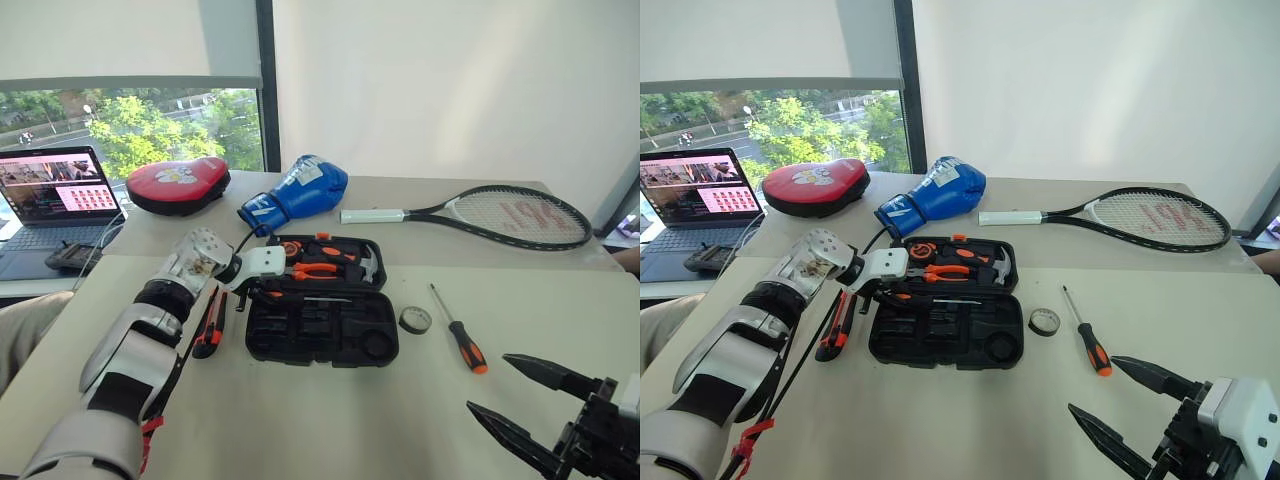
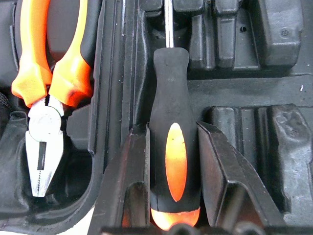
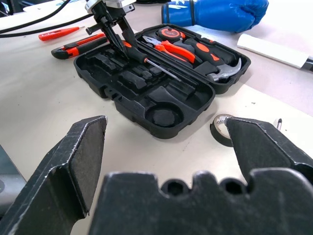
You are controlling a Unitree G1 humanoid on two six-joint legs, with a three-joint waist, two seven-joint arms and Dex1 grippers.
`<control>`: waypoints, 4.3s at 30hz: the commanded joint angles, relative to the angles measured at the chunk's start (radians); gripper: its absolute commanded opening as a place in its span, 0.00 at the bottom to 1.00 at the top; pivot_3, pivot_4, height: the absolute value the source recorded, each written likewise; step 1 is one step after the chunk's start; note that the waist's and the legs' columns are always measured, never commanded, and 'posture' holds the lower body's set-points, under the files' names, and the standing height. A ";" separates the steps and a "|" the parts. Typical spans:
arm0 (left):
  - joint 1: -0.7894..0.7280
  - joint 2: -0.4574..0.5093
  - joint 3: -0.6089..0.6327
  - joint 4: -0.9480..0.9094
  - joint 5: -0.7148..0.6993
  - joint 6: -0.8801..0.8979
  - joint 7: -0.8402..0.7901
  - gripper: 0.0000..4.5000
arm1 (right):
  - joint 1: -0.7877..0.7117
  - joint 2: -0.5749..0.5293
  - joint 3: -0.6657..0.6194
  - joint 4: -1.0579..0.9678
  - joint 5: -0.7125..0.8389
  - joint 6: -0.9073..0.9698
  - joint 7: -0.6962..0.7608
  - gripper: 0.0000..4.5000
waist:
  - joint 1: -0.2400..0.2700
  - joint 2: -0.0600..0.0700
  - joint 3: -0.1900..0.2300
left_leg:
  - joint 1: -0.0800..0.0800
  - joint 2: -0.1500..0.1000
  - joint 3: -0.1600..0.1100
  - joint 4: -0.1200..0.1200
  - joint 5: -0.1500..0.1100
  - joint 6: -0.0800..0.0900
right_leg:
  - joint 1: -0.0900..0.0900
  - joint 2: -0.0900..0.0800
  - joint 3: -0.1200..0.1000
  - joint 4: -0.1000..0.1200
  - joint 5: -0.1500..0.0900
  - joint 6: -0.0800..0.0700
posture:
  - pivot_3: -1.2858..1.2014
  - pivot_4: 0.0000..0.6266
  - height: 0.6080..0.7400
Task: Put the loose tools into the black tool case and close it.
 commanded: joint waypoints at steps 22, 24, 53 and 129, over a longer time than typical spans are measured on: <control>0.523 -0.186 0.366 -0.821 -0.244 0.696 0.623 0.00 | -0.115 -0.049 0.081 -0.017 0.001 -0.007 -0.081 1.00 | 0.017 0.001 0.000 | -0.001 -0.001 -0.004 0.006 0.000 -0.001 | 0.002 -0.004 0.000 0.001 0.002 0.003 | 0.52 0.24 1.00; 0.560 -0.179 0.305 -0.813 -0.194 0.659 0.639 0.00 | -0.117 -0.055 0.080 -0.018 0.004 -0.004 -0.088 1.00 | 0.017 0.003 -0.002 | 0.000 -0.001 -0.004 0.005 0.001 -0.002 | 0.003 -0.004 0.000 0.001 0.002 0.002 | 0.52 0.24 1.00; 0.485 -0.068 0.542 -0.827 -0.636 0.681 0.510 0.00 | -0.184 -0.063 0.176 -0.001 -0.010 -0.023 -0.094 1.00 | -0.011 0.006 -0.010 | 0.006 0.003 -0.003 -0.006 0.002 -0.006 | 0.002 -0.006 0.000 0.000 0.000 -0.002 | 0.52 0.24 1.00; 1.253 0.302 0.956 -1.476 -1.043 0.743 0.273 1.00 | -1.758 0.133 1.381 1.289 -0.826 0.262 0.389 0.42 | -0.040 0.004 0.000 | 0.006 0.001 -0.004 -0.013 0.009 -0.023 | -0.003 0.001 -0.003 0.001 0.000 -0.009 | 0.52 0.24 1.00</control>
